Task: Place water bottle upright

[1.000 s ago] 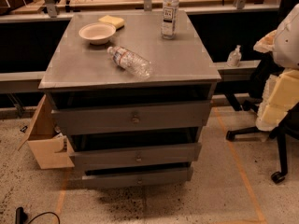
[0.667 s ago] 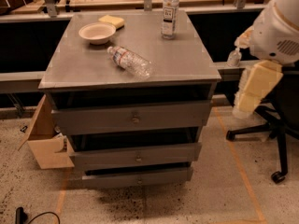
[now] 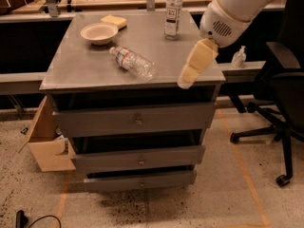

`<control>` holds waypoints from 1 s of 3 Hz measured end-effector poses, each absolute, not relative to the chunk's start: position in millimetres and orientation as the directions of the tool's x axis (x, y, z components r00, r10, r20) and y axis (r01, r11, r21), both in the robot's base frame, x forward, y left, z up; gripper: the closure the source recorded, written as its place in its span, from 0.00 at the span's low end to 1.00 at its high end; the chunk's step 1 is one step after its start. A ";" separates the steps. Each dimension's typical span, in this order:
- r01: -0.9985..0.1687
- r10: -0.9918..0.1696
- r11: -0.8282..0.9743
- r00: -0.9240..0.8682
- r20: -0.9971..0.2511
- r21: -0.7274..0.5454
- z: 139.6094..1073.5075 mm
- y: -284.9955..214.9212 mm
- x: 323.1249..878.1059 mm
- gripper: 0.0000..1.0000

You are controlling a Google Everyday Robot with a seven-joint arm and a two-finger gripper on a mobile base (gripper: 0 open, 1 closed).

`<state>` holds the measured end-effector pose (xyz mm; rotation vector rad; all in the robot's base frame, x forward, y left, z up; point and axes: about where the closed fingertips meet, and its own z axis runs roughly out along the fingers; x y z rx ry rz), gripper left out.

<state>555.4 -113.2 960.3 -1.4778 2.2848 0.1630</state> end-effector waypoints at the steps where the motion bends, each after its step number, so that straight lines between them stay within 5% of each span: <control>1: -0.828 -0.789 0.540 -0.435 -0.434 -0.152 964.7 -71.3 604.1 0.00; 3: -0.795 -0.753 0.593 -0.491 -0.438 -0.129 963.8 -65.8 605.2 0.00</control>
Offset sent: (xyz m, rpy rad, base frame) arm 0.0369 0.0340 0.0032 0.0213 -0.0307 -0.0893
